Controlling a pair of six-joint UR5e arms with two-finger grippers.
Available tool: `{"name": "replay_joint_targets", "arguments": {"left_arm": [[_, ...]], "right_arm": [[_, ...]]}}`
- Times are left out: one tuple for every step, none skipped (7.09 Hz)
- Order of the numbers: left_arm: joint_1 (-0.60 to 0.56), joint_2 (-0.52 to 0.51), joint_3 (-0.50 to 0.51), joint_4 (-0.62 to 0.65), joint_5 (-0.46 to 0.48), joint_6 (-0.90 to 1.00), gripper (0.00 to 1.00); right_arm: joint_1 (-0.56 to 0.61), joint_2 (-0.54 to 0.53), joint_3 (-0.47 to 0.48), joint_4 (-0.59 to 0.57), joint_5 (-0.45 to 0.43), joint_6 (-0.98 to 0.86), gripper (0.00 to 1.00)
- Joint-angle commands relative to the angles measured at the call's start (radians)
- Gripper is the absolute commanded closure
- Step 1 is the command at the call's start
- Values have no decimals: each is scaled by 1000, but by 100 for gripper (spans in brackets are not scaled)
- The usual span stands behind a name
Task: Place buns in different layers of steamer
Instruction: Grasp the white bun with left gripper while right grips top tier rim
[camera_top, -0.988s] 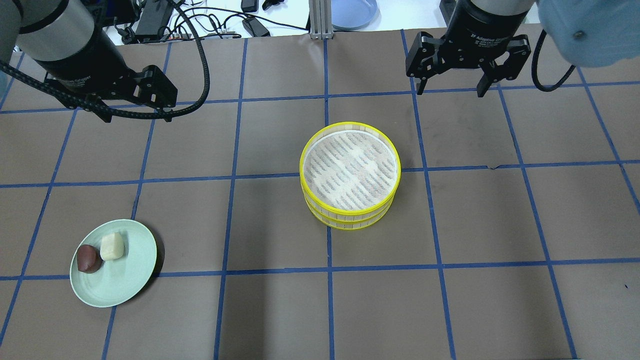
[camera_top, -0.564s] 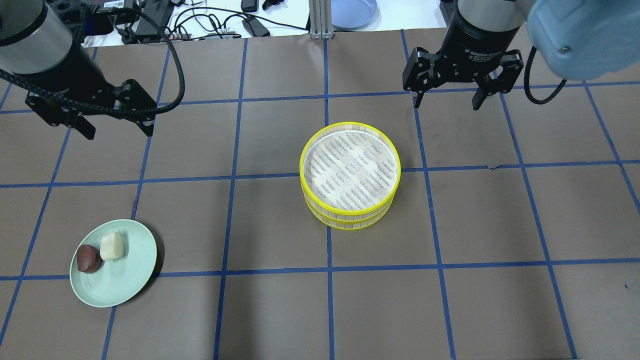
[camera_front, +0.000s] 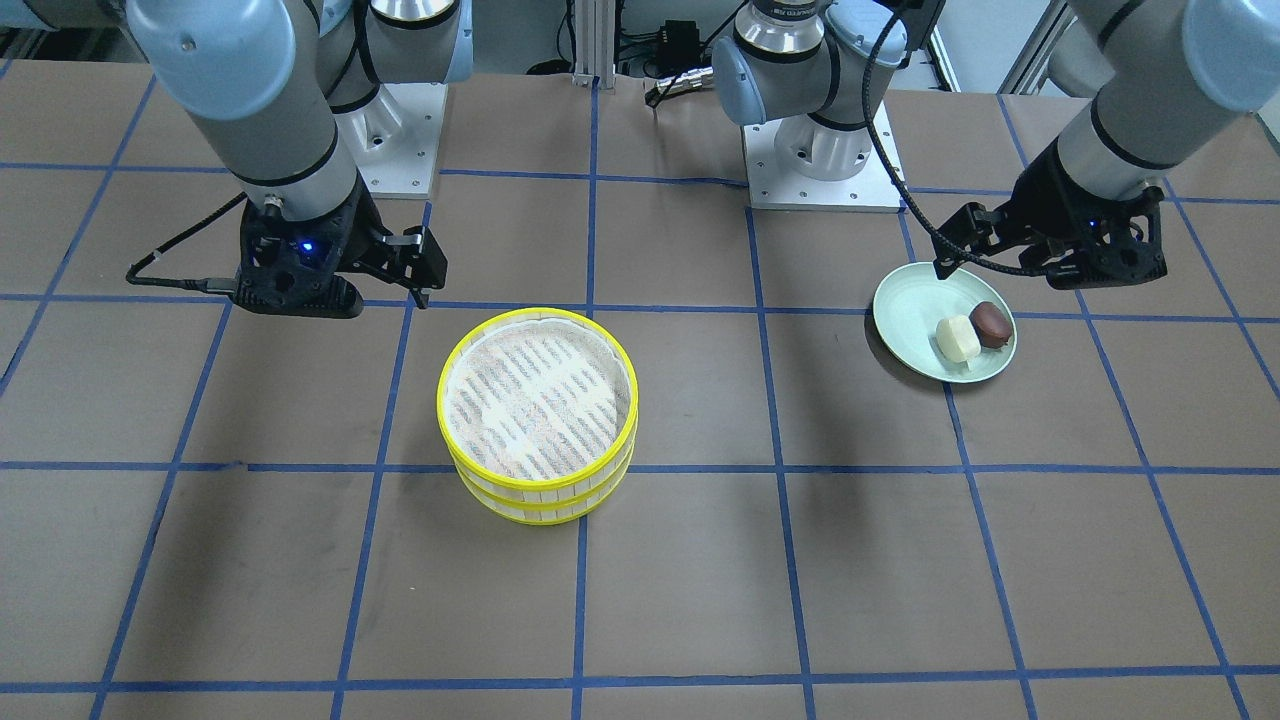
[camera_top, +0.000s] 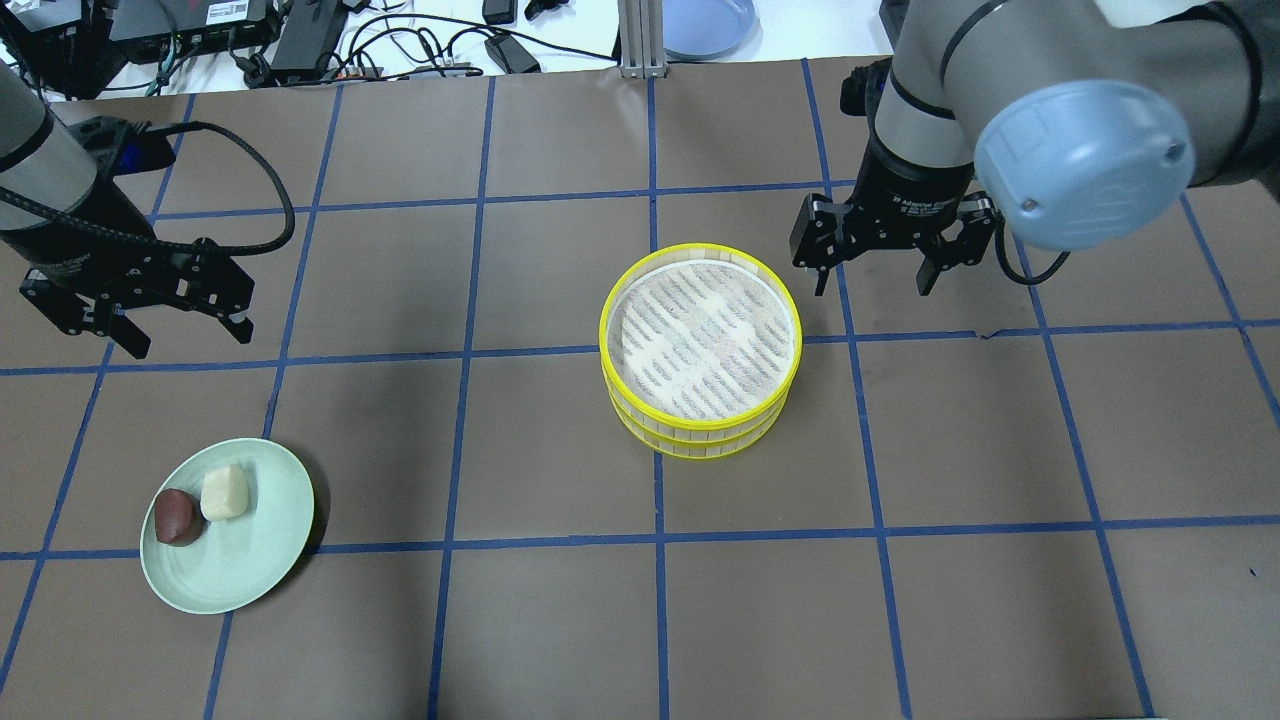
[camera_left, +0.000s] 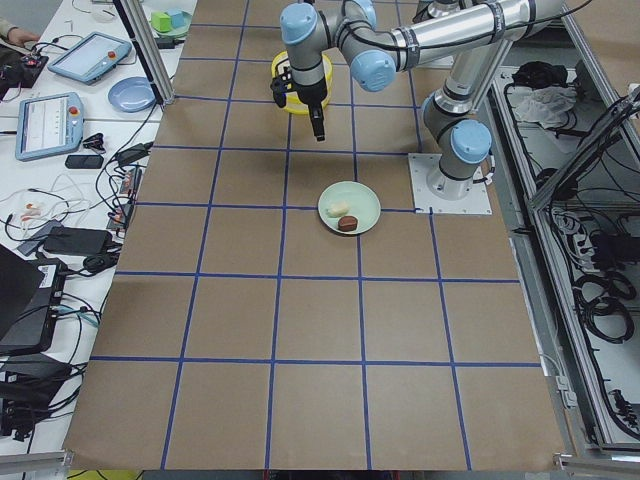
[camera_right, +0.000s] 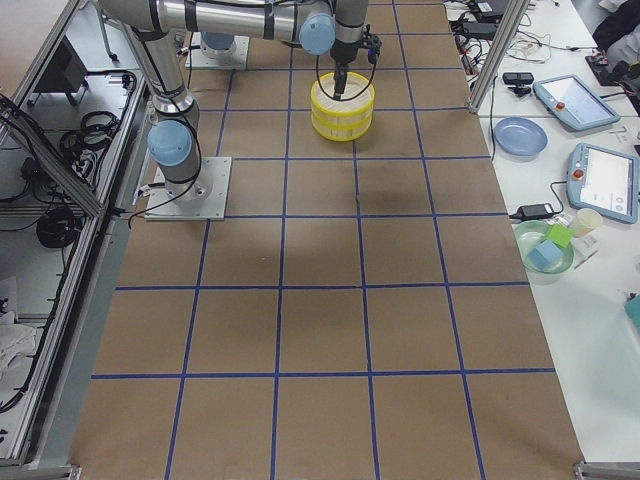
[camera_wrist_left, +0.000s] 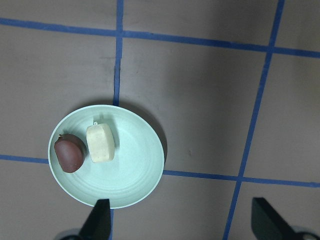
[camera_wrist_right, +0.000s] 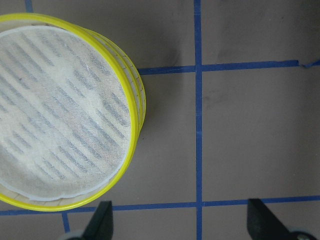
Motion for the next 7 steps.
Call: {"name": "replay_joint_targets", "arguments": {"left_arm": [[75,-83,-74,0,22,13,0],[87,-126,-75,8,105,10,0],[95,-163,-77,11,121,8,0],[118,-210,-77,12,119,10,2],[144,-261,-77,35,116,10,3],[150,-310,-77,73,116,14,3],[150,-341,-77,74,118,16,7]], "right_arm": [[27,46,70,-71,-11,10,16],[45,81,70,-101,-11,39,23],[50,101,70,-129,-8,58,23],[50,118,69,-148,-5,71,26],[52,129,69,-160,3,72,26],[52,131,69,-160,5,72,26],[52,135,70,-162,11,94,29]]}}
